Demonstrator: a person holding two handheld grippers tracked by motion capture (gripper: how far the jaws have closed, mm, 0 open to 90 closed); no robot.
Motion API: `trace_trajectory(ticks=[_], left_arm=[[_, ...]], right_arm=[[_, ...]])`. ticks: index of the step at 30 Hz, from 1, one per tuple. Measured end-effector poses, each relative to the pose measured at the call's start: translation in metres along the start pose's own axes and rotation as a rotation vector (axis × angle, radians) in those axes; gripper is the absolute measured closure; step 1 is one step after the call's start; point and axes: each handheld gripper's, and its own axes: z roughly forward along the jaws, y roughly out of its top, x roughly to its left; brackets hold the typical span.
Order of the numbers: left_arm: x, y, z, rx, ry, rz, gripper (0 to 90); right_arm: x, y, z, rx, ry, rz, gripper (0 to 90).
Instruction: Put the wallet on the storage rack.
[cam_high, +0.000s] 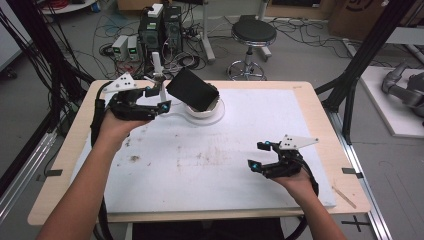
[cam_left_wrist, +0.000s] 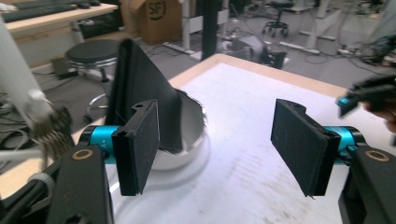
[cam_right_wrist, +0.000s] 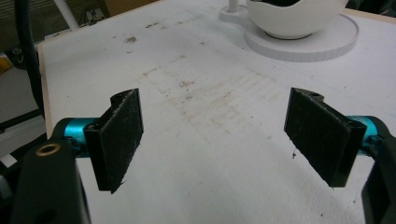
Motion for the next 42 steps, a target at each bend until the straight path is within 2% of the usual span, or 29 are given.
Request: trace_trajectory(ticks=[4, 12, 18, 29, 34, 42], left_arm=[[-0.002, -0.012, -0.001, 0.011, -0.004, -0.013, 30.4], [-0.009, -0.044, -0.017, -0.025, -0.031, -0.053, 28.4], [-0.018, -0.056, -0.026, -0.023, -0.052, -0.041, 25.1], [-0.033, -0.074, -0.029, -0.024, -0.065, -0.037, 20.8], [-0.031, -0.092, -0.030, -0.012, -0.088, -0.060, 17.7], [-0.031, -0.105, -0.029, -0.006, -0.095, -0.086, 17.5]], right_arm=[[-0.001, 0.001, -0.001, -0.006, -0.004, -0.002, 20.1], [-0.005, 0.001, -0.008, -0.026, -0.022, 0.001, 20.1], [-0.011, 0.001, -0.013, -0.055, -0.053, 0.011, 20.1], [-0.017, 0.000, -0.019, -0.067, -0.068, 0.019, 20.0], [-0.019, -0.002, -0.022, -0.064, -0.076, 0.023, 20.1], [-0.019, -0.002, -0.023, -0.059, -0.092, 0.014, 20.1]])
